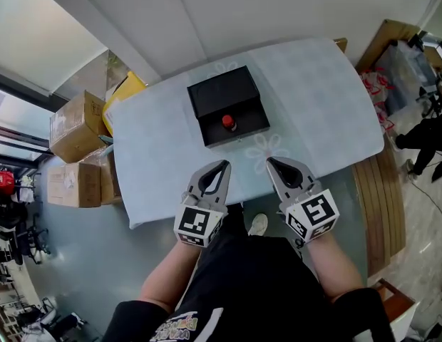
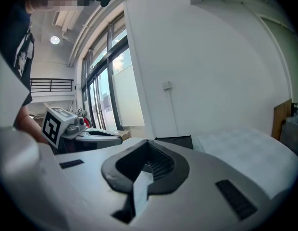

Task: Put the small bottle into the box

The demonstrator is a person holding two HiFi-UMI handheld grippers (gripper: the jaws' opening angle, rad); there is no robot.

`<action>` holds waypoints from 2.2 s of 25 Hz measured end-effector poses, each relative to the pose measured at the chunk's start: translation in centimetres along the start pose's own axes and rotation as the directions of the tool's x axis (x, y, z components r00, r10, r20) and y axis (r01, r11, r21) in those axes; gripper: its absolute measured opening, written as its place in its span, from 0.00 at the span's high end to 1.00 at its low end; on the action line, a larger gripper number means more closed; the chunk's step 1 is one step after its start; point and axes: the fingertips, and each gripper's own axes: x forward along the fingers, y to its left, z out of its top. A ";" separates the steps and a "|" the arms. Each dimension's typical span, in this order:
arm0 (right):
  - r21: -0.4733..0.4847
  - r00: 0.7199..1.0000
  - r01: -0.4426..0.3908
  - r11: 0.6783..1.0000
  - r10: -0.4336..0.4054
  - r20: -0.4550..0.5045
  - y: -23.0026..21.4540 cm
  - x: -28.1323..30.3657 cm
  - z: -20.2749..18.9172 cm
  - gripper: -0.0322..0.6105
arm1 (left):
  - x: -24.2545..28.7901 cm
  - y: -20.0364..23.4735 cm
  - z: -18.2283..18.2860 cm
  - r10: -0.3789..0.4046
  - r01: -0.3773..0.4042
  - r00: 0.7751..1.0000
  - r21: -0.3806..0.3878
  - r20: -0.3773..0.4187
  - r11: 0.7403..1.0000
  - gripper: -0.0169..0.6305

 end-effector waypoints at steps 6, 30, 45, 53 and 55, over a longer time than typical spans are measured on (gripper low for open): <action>0.016 1.000 -0.030 0.999 0.030 0.003 2.1 -1.4 -0.9 0.94 | -3.0 -3.3 -0.1 -0.085 0.085 0.996 -0.022 -0.020 0.996 0.96; 0.009 0.998 0.046 0.999 -0.046 -0.052 12.9 0.0 -2.5 0.94 | -11.9 -1.5 -1.3 -0.281 0.284 0.958 -0.072 0.048 0.956 0.96; -0.001 0.988 0.133 0.991 -0.132 -0.077 17.5 1.2 -3.4 0.94 | -15.6 1.0 -2.1 -0.358 0.363 0.931 -0.072 0.075 0.929 0.96; 0.005 0.984 0.152 0.988 -0.151 -0.095 19.0 1.7 -4.5 0.94 | -16.7 2.2 -3.5 -0.362 0.369 0.928 -0.093 0.082 0.925 0.96; 0.005 0.984 0.154 0.988 -0.153 -0.096 19.3 1.8 -4.7 0.94 | -16.9 2.2 -3.7 -0.362 0.369 0.928 -0.097 0.081 0.924 0.96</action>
